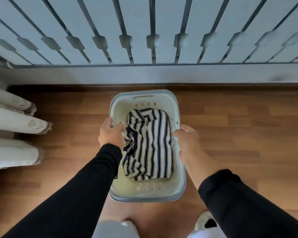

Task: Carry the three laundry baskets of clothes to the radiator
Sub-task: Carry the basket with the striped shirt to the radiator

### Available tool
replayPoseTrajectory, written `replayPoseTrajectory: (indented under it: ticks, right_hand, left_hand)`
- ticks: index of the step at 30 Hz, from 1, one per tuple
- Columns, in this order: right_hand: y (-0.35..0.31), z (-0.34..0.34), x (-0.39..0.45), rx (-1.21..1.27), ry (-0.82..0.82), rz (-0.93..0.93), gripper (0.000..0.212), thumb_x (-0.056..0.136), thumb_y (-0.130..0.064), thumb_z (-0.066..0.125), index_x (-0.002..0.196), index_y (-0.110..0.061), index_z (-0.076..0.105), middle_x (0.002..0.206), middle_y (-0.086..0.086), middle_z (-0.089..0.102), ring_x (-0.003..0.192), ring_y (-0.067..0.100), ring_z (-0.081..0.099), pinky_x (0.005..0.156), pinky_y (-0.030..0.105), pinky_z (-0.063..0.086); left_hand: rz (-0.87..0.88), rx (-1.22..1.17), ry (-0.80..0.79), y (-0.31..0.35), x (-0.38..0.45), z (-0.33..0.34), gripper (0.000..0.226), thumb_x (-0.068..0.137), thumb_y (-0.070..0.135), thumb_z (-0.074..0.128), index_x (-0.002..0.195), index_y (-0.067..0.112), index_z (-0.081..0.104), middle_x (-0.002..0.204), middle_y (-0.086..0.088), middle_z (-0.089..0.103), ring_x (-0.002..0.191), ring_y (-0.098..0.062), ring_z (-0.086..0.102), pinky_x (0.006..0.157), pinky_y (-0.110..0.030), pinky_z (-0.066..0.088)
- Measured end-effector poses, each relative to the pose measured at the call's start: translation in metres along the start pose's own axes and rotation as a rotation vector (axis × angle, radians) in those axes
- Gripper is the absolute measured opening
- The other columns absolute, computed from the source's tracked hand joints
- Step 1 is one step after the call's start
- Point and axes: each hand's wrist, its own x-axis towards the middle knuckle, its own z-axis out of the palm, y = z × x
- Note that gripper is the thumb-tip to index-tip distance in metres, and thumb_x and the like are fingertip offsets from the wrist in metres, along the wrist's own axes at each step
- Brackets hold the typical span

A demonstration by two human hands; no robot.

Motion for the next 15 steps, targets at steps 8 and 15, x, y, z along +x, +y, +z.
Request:
replayPoseTrajectory:
  ticks: [8, 15]
  right_hand:
    - [0.04, 0.028, 0.06, 0.0, 0.045, -0.026, 0.033, 0.096, 0.006, 0.054, 0.086, -0.026, 0.057, 0.088, -0.014, 0.06, 0.103, 0.007, 0.052, 0.089, 0.034, 0.052]
    - [0.059, 0.044, 0.075, 0.0, 0.083, -0.028, 0.042, 0.095, 0.006, 0.049, 0.133, -0.005, 0.061, 0.075, -0.003, 0.059, 0.076, 0.014, 0.066, 0.075, 0.031, 0.058]
  left_hand:
    - [0.013, 0.025, 0.038, -0.052, 0.052, 0.022, 0.024, 0.073, 0.02, 0.05, 0.063, 0.038, 0.037, 0.076, 0.021, 0.039, 0.096, -0.021, 0.043, 0.076, -0.035, 0.041]
    - [0.011, 0.211, -0.013, -0.078, 0.077, 0.029, 0.041, 0.077, 0.027, 0.049, 0.115, 0.038, 0.059, 0.127, 0.003, 0.055, 0.119, -0.035, 0.047, 0.105, -0.045, 0.038]
